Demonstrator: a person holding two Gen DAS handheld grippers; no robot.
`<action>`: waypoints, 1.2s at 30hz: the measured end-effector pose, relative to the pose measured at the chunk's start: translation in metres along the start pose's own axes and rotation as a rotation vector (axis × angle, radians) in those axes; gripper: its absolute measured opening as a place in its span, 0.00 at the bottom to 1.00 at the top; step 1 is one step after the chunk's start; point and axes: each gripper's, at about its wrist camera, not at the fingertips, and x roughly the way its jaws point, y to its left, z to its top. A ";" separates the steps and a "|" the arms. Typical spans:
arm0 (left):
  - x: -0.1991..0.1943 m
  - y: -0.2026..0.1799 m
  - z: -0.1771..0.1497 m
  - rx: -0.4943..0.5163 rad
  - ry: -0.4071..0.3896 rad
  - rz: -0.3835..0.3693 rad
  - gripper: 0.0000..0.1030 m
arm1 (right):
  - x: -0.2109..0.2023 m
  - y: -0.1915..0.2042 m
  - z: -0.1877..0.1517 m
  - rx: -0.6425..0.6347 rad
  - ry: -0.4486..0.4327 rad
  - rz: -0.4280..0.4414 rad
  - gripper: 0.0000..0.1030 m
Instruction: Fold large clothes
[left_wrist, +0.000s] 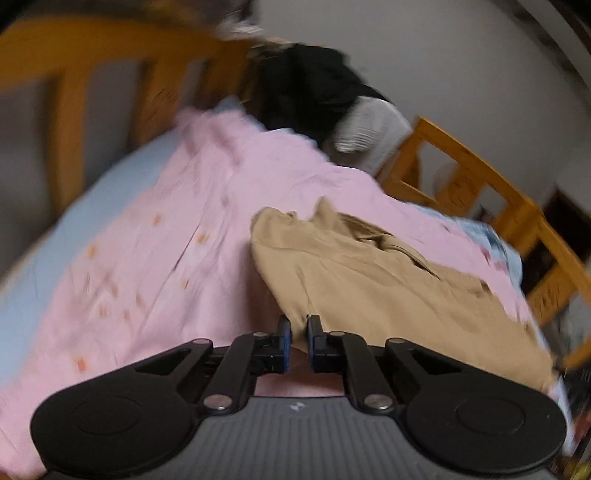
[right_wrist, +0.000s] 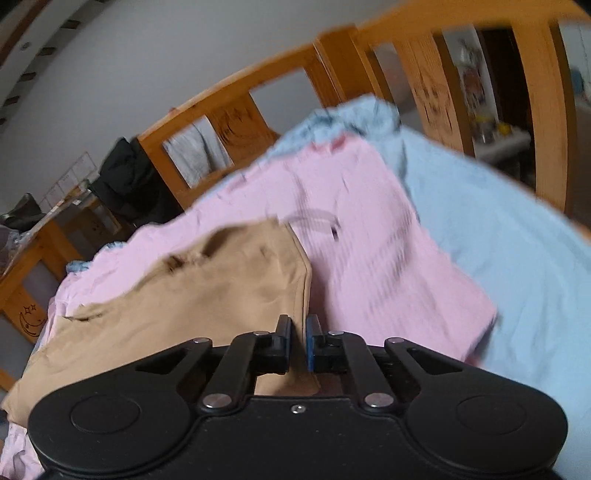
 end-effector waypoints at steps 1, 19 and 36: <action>0.001 -0.002 0.002 0.041 0.010 0.004 0.08 | -0.002 0.002 0.003 -0.023 -0.005 -0.004 0.07; -0.019 0.024 -0.050 -0.289 0.012 -0.050 0.76 | -0.035 0.017 -0.026 0.054 0.087 0.001 0.71; 0.055 0.017 -0.049 -0.618 -0.049 -0.040 0.01 | 0.006 -0.010 -0.042 0.552 0.074 -0.052 0.11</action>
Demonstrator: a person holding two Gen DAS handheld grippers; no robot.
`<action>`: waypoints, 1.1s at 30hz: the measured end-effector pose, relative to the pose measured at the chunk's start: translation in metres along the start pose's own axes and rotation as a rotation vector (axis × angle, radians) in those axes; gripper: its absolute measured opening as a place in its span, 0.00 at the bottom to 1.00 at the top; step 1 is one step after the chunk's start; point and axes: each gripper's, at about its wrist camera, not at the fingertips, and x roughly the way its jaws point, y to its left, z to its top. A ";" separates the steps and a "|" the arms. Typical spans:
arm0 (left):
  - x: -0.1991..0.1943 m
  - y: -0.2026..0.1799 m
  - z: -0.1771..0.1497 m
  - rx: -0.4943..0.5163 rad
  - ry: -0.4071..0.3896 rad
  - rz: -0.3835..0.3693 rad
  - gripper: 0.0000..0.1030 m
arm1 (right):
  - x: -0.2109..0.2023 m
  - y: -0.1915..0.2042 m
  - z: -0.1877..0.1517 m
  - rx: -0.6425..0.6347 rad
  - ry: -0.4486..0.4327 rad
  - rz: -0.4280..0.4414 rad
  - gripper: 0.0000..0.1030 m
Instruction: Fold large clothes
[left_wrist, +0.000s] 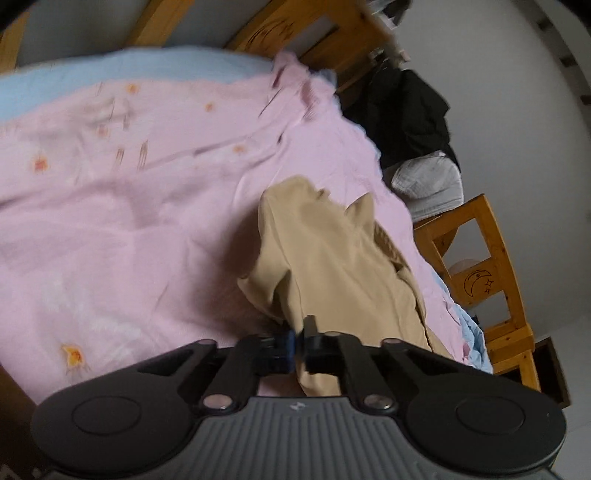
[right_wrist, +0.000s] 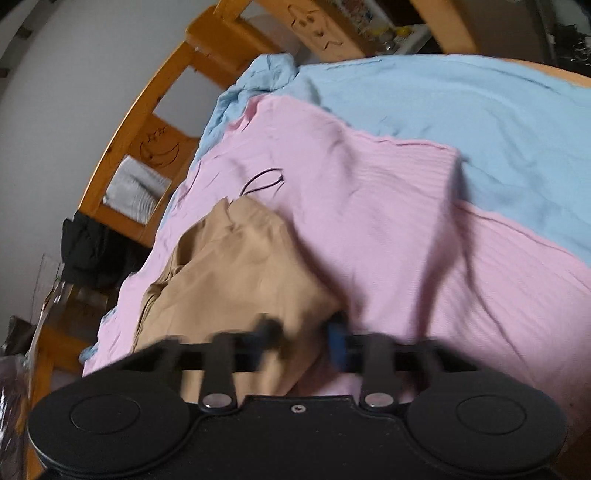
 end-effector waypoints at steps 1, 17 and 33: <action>-0.005 -0.004 -0.002 0.018 -0.015 0.007 0.01 | -0.005 0.000 0.001 -0.011 -0.010 0.002 0.07; -0.083 0.019 -0.039 0.192 0.012 0.058 0.03 | -0.091 0.003 -0.042 -0.341 -0.007 -0.126 0.04; -0.069 0.027 -0.066 0.110 -0.015 -0.016 0.60 | -0.037 0.131 -0.174 -1.258 -0.210 0.132 0.54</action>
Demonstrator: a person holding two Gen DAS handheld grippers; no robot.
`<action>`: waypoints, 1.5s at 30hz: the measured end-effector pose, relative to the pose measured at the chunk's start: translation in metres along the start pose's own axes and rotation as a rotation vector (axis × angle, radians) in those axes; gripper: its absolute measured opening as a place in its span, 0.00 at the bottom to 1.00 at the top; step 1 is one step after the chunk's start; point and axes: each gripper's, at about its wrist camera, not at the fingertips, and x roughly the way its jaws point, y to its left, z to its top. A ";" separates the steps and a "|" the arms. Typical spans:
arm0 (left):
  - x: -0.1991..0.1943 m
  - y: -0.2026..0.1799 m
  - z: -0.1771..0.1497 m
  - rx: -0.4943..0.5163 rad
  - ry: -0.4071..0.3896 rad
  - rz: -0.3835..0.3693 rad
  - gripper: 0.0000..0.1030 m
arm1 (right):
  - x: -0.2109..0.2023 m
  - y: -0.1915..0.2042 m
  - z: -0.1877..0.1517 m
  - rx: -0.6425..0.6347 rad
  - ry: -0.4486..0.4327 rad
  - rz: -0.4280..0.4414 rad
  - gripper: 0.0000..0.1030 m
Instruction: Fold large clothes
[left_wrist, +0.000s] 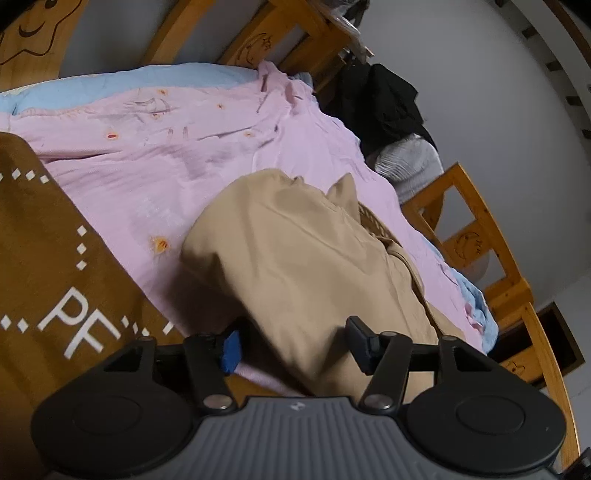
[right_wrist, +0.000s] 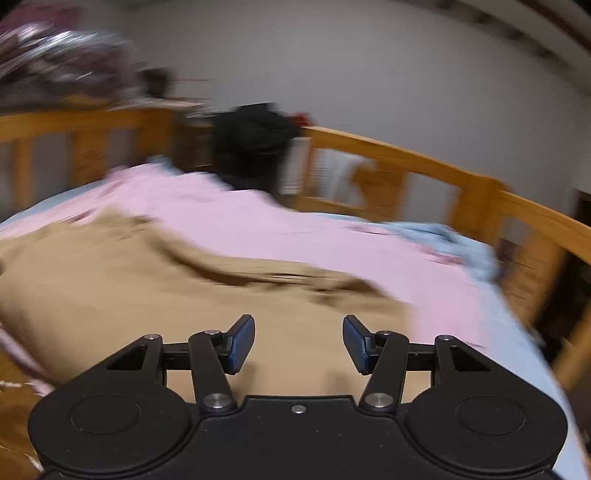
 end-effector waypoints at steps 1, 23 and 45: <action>0.002 0.000 0.000 -0.004 -0.001 0.004 0.61 | 0.008 0.010 -0.001 -0.030 0.001 0.008 0.54; -0.016 -0.058 0.005 0.210 -0.145 0.054 0.01 | 0.039 0.042 -0.030 -0.090 0.088 0.053 0.49; 0.019 -0.314 -0.087 1.165 0.003 -0.086 0.01 | -0.023 -0.166 0.014 0.789 -0.015 0.462 0.68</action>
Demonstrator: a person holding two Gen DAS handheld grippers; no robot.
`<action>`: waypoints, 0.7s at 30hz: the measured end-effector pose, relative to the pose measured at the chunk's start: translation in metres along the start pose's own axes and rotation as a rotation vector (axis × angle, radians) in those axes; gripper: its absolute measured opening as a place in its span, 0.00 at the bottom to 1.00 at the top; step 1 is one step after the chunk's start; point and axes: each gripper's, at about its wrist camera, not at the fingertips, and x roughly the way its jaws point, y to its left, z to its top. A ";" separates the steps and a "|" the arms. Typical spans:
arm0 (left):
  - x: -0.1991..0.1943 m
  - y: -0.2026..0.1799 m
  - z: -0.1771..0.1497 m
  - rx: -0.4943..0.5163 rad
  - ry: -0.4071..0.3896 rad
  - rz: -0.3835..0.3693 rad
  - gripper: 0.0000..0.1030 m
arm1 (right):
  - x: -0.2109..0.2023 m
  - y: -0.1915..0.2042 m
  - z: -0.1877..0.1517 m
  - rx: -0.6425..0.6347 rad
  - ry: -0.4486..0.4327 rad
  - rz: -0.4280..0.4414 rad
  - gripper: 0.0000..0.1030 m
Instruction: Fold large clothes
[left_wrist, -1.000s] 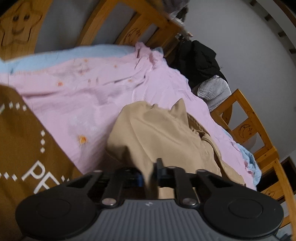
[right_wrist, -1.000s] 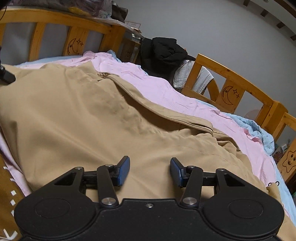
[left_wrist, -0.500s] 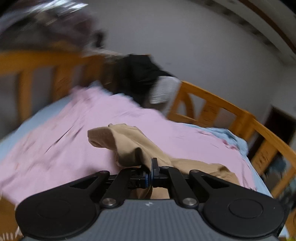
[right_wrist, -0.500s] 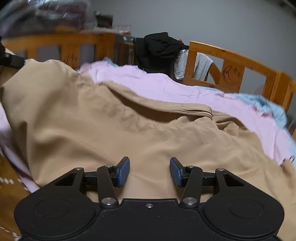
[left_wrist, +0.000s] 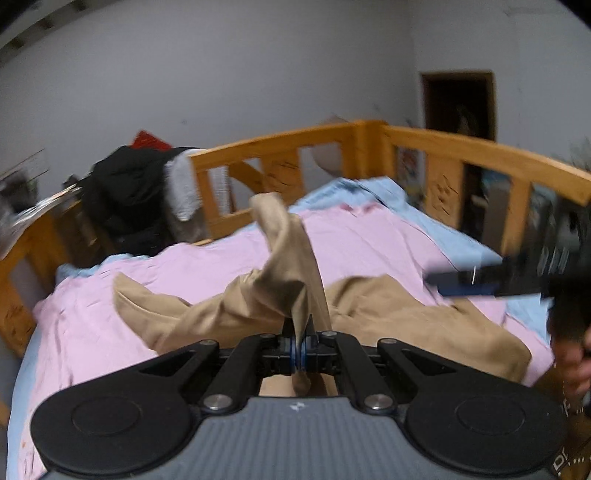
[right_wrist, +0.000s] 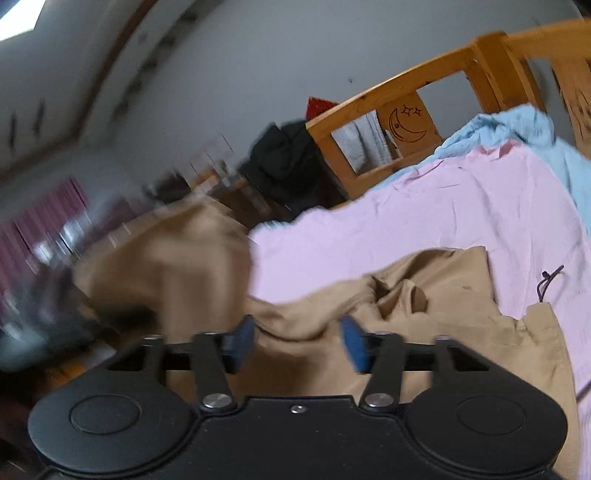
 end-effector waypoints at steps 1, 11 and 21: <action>0.005 -0.011 0.001 0.027 0.011 -0.007 0.00 | -0.006 -0.009 0.004 0.066 -0.017 0.040 0.70; 0.035 -0.105 -0.019 0.287 0.055 -0.113 0.00 | -0.027 -0.092 0.031 0.480 -0.004 0.093 0.86; 0.036 -0.154 -0.045 0.436 -0.004 -0.147 0.01 | -0.016 -0.122 0.017 0.454 0.103 -0.198 0.23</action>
